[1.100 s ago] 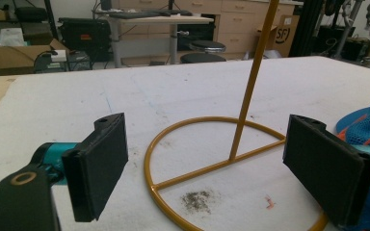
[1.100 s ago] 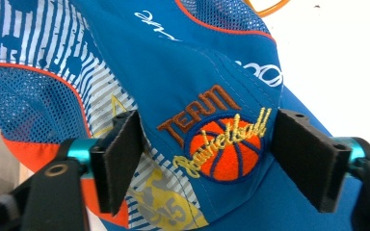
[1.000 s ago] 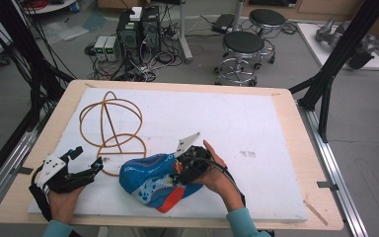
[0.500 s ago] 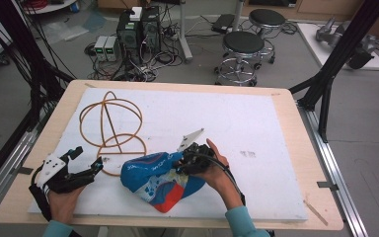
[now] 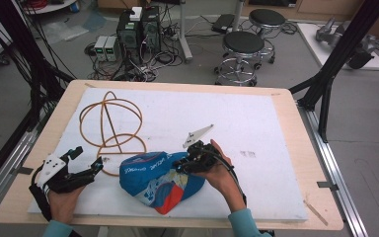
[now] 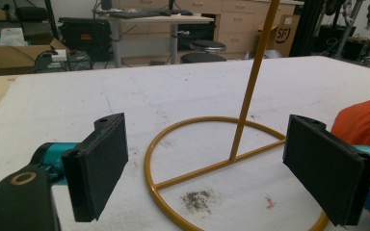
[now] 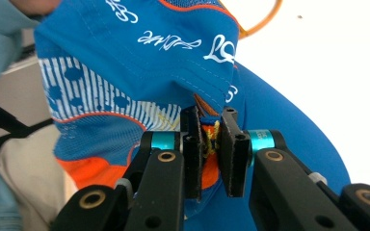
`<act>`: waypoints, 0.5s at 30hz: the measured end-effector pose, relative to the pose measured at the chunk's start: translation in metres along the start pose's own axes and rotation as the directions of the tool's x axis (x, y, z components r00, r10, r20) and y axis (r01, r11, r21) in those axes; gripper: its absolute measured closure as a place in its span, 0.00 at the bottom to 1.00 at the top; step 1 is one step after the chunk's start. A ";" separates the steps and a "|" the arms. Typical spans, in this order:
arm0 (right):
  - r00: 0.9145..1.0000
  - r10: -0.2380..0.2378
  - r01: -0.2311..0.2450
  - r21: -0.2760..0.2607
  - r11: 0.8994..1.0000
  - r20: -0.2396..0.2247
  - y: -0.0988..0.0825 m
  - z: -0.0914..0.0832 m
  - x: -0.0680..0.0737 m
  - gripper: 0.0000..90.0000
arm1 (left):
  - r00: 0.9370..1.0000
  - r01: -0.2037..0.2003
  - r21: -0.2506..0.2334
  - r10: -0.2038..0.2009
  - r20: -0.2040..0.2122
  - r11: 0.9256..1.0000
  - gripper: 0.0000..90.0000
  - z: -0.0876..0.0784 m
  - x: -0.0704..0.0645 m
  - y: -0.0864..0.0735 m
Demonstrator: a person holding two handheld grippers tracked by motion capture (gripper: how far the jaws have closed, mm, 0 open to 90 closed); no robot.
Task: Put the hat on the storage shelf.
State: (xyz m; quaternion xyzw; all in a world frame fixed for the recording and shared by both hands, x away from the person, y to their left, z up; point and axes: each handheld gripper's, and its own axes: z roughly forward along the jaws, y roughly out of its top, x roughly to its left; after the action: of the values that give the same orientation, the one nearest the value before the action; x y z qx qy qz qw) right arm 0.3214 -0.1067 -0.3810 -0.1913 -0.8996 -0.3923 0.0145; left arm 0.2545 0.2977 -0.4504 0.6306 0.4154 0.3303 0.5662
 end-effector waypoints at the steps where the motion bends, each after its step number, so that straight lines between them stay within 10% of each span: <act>1: 1.000 -0.002 0.002 0.000 1.000 0.000 0.001 -0.002 0.001 0.91 | 1.000 0.000 0.000 0.000 0.000 1.000 0.18 0.000 0.000 0.000; 15: 0.993 -0.084 0.074 -0.124 0.989 -0.078 0.028 -0.036 0.023 0.93 | 1.000 -0.001 -0.002 0.001 0.000 1.000 0.18 0.000 0.000 0.000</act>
State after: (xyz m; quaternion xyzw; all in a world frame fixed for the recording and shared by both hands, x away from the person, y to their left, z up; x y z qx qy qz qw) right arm 0.3053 -0.1070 -0.3321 -0.1395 -0.8796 -0.4541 0.0247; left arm 0.2543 0.2973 -0.4505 0.6303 0.4146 0.3311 0.5668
